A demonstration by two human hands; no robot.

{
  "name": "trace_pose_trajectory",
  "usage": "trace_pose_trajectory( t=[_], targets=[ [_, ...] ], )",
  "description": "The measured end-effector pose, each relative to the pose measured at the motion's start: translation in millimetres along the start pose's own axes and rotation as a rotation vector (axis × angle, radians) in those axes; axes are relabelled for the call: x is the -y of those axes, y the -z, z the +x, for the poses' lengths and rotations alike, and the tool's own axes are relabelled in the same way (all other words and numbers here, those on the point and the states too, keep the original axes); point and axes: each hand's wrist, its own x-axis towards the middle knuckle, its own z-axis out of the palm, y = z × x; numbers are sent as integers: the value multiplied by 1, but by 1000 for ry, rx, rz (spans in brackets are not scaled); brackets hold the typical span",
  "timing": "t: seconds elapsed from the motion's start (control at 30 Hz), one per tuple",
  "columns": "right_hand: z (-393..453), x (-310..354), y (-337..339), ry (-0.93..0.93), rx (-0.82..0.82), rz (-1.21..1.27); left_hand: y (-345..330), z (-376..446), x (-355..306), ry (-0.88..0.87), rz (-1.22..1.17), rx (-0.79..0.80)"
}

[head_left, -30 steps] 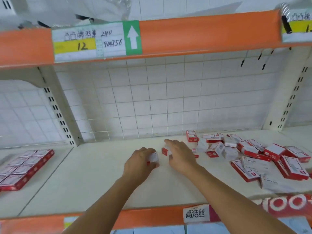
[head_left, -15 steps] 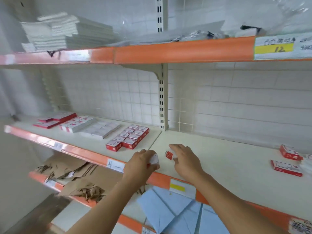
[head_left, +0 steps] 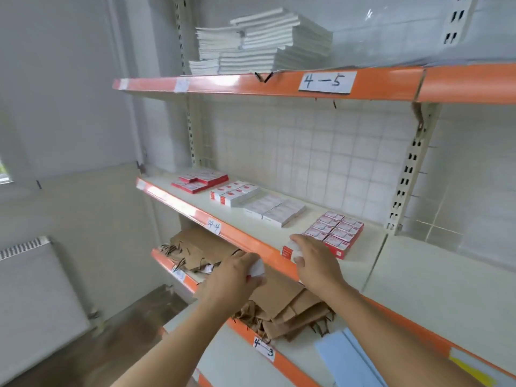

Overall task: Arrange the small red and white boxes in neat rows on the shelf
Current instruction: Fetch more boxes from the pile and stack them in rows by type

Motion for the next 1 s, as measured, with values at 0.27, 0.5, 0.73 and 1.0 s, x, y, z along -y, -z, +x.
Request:
trace_pose_trajectory(
  t=[0.27,0.5,0.73,1.0],
  targets=[
    [95,42,-50,99,-12,60,30,57,69,100,74,-75],
    [160,70,-91,144,21,108,48,106,117,171,83,-101],
    [209,91,-132,101,40,95,55,157,179,157,37,-64],
    [245,115,-170,-77,-65,61,63,233,239,-46,-32,73]
  ],
)
